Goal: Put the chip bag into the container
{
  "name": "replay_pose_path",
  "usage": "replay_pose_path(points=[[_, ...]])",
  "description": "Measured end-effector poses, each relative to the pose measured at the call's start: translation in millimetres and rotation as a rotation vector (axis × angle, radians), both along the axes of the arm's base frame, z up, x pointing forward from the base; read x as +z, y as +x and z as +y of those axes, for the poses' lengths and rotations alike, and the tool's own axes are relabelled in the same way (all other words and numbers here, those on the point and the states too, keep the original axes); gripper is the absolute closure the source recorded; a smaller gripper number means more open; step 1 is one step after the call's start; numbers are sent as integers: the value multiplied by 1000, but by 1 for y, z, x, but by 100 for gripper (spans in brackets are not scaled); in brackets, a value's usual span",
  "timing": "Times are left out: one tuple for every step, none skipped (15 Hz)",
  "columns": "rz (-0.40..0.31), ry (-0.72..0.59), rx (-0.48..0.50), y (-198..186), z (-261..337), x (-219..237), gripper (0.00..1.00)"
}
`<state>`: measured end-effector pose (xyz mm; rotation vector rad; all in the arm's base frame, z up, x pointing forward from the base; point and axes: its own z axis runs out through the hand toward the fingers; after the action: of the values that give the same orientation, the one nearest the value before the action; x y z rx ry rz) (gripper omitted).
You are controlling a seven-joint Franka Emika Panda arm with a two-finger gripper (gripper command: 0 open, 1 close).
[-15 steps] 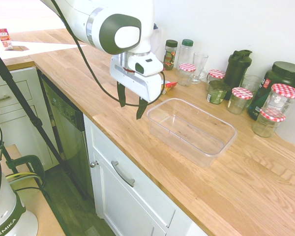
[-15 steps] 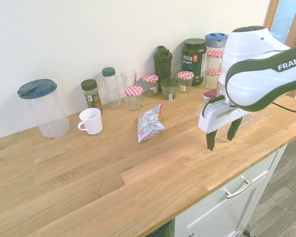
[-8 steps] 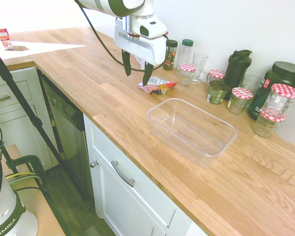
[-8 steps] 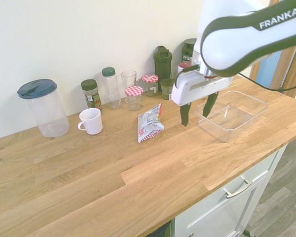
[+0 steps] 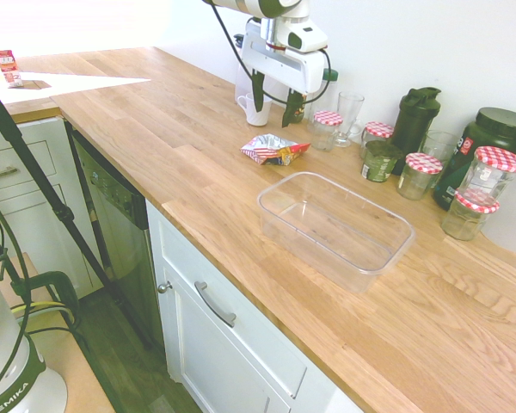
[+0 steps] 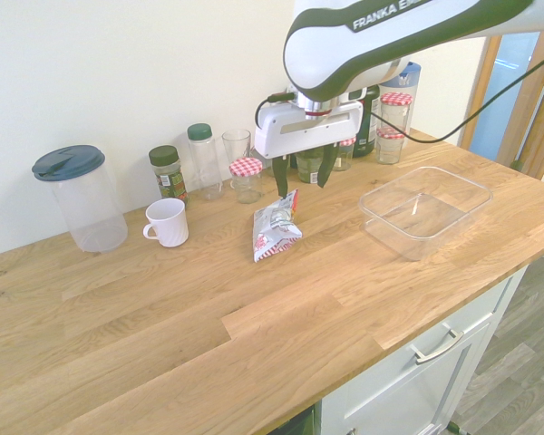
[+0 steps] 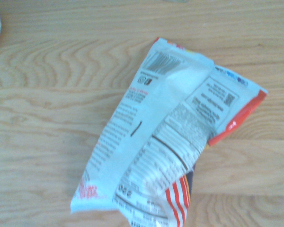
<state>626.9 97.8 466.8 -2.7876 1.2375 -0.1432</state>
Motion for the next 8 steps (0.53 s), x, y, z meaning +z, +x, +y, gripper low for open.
replay_pose_path(points=[[4,-1,-7,11,1,-6,0],[9,-4,-17,20,-2,-11,0],[11,-7,-27,28,-8,-16,0],[10,-9,-39,35,-15,-19,0],[9,-12,-51,41,-23,-22,0],[7,-14,-62,47,-29,-24,0],[6,-14,-70,52,-35,-27,0],[7,-14,-76,58,-38,-32,0]])
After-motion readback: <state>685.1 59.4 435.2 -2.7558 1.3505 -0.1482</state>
